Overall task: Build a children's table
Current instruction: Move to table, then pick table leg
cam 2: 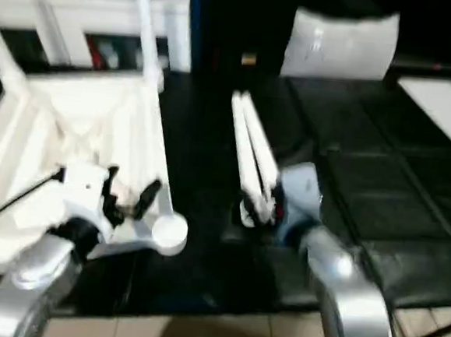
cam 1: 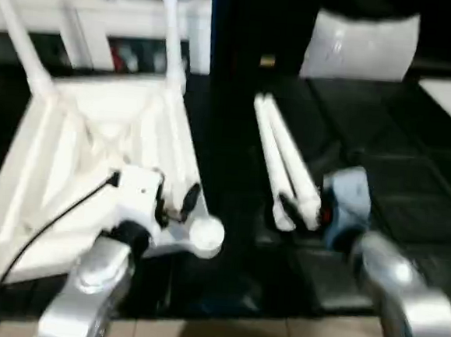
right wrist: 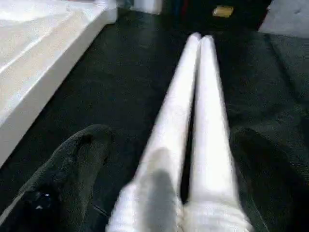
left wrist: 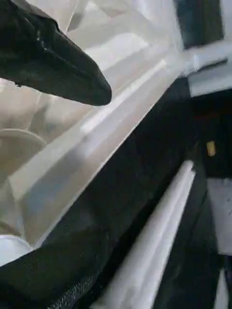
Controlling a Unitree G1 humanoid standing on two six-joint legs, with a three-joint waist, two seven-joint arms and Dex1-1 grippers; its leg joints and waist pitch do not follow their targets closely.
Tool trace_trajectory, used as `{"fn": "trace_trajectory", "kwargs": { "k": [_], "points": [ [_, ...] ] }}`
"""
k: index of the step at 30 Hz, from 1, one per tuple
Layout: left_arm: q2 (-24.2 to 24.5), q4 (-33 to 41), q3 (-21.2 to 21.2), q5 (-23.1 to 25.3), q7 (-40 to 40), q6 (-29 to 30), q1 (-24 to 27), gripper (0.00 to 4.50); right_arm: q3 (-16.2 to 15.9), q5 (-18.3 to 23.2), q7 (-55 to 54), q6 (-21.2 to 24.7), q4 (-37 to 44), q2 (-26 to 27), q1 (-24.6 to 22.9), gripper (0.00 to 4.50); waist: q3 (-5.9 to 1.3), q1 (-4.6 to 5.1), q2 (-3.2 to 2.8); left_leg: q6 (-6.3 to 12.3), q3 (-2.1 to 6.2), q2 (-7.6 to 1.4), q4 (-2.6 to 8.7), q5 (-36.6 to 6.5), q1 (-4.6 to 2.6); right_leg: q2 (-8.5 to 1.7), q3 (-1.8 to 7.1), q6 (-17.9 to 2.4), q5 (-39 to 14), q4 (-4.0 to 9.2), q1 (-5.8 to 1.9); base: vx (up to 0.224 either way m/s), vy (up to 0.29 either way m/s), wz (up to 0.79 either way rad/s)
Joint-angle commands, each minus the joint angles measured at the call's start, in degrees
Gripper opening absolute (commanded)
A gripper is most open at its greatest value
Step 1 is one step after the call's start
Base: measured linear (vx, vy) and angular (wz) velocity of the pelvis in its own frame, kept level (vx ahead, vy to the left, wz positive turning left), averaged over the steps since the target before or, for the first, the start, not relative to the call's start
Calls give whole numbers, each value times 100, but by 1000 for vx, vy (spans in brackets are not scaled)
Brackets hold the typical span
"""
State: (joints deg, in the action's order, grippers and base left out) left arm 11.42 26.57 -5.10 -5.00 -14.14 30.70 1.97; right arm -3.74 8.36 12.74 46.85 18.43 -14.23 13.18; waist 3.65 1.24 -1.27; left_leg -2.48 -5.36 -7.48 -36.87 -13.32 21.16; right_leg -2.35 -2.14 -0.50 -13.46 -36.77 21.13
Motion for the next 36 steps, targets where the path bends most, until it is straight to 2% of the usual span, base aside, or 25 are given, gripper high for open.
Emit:
{"fn": "trace_trajectory", "kwargs": {
  "k": [1,3,4,5,6,7,8,9,10,11,12,14,15,17,19,21,23,27,28,29,30,36],
  "points": [
    [198,57,-132,-185,-385,331,-101,443,-3,76,51,300,-405,-4,398,450,-307,2,-76,47,107,-434,473,568,-7,-441,260,-1263,1063,338,-274,0,0,0],
    [299,66,-186,-214,-512,459,-162,443,-97,33,94,452,-591,-60,606,450,-259,1,-62,-27,79,-433,525,74,-24,-439,246,-1353,828,376,-258,0,0,0],
    [400,74,-245,-266,-669,499,-219,443,-152,23,143,550,-849,-45,843,450,-238,-8,-45,-71,41,-423,538,-425,-36,-471,267,-1397,385,424,-259,0,0,0],
    [459,95,-279,-320,-770,546,-265,443,-156,44,182,569,-1089,-2,1035,450,-200,-5,-52,-134,26,-426,573,-900,-49,-489,278,-1414,-217,468,-235,0,0,0],
    [508,131,-305,-379,-857,603,-299,443,-166,40,205,547,-1348,41,1221,450,-197,-13,-77,-172,23,-428,576,-1127,-63,-504,284,-1397,-500,481,-217,0,0,0],
    [543,158,-321,-421,-901,648,-321,443,-168,26,215,544,-1507,71,1340,450,-177,10,-33,-247,-1,-423,586,-1569,-75,-529,293,-1300,-1210,537,-188,0,0,0],
    [612,210,-354,-495,-995,762,-375,443,-228,-88,195,500,-1917,96,1601,450,-186,3,-58,-256,-10,-429,584,-1572,-78,-540,297,-1266,-1278,542,-182,0,0,0],
    [646,232,-368,-529,-1037,812,-399,443,-255,-142,184,488,-2093,107,1714,450,-190,28,-39,-273,-22,-417,576,-1562,-68,-544,292,-1278,-1387,537,-161,0,0,0],
    [767,347,-401,-655,-1191,973,-469,443,-296,-229,177,425,-2656,175,2047,450,-195,25,-34,-258,-32,-416,577,-1512,-55,-542,293,-1260,-1390,542,-166,0,0,0],
    [828,423,-409,-709,-1239,1093,-502,443,-343,-289,195,340,-2941,188,2206,450,-214,22,-64,-259,-35,-409,568,-1408,-43,-545,287,-1279,-1348,524,-171,0,0,0],
    [846,447,-407,-733,-1263,1139,-515,443,-348,-303,183,315,-3039,195,2265,450,-216,24,-62,-270,-39,-420,561,-1360,-35,-551,285,-1300,-1296,515,-164,0,0,0],
    [1019,659,-384,-960,-1491,1538,-636,443,-292,-336,61,255,-3841,293,2772,450,-256,19,-67,-233,-64,-418,542,-1012,-15,-544,279,-1400,-853,470,-193,0,0,0],
    [1019,659,-384,-960,-1491,1538,-636,443,-292,-336,61,255,-3841,293,2772,450,-284,-1,-63,-197,-86,-409,521,-767,-12,-529,272,-1461,-554,451,-207,0,0,0],
    [1139,775,-372,-1129,-1641,1745,-712,443,-312,-410,-37,288,-4352,352,3111,450,-339,-29,-69,-128,-114,-410,499,-294,-3,-516,262,-1571,79,392,-242,0,0,0],
    [1193,859,-358,-1239,-1670,1876,-764,443,-215,-371,-10,226,-4749,445,3330,450,-373,-44,-69,43,-141,-407,470,164,29,-508,255,-1702,793,335,-266,0,0,0],
    [1234,999,-309,-1339,-1645,2098,-879,443,-286,-475,13,202,-5310,509,3572,450,-394,-68,-90,123,-156,-415,453,252,22,-508,241,-1772,921,320,-260,0,0,0],
    [1243,1046,-299,-1361,-1634,2196,-936,443,-255,-481,-33,142,-5613,557,3681,450,-386,-87,-97,128,-172,-433,453,165,13,-510,233,-1840,834,326,-240,0,0,0],
    [1234,1102,-313,-1394,-1592,2363,-1041,443,-201,-514,-183,33,-6077,623,3860,450,-356,-130,-90,-19,-218,-473,485,-279,-13,-517,233,-1768,246,356,-213,0,0,0],
    [1234,1117,-312,-1422,-1575,2425,-1081,443,-170,-520,-227,-8,-6248,648,3935,450,-349,-145,-89,-116,-252,-480,499,-482,-24,-513,240,-1691,-35,374,-196,0,0,0],
    [1231,1163,-323,-1464,-1526,2542,-1144,443,-69,-533,-370,-139,-6534,694,4067,450,-356,-149,-84,-145,-257,-477,500,-508,-20,-510,239,-1665,-81,378,-205,0,0,0],
    [1234,1172,-328,-1471,-1517,2565,-1155,443,-51,-530,-376,-156,-6565,702,4089,450,-346,-144,-83,-217,-265,-477,504,-638,-30,-506,239,-1636,-220,384,-176,0,0,0],
    [1238,1231,-353,-1516,-1453,2741,-1237,443,20,-484,-320,-164,-6753,734,4203,450,-333,-141,-55,-265,-282,-462,508,-861,-17,-501,256,-1430,-665,409,-159,0,0,0]
  ]
}}
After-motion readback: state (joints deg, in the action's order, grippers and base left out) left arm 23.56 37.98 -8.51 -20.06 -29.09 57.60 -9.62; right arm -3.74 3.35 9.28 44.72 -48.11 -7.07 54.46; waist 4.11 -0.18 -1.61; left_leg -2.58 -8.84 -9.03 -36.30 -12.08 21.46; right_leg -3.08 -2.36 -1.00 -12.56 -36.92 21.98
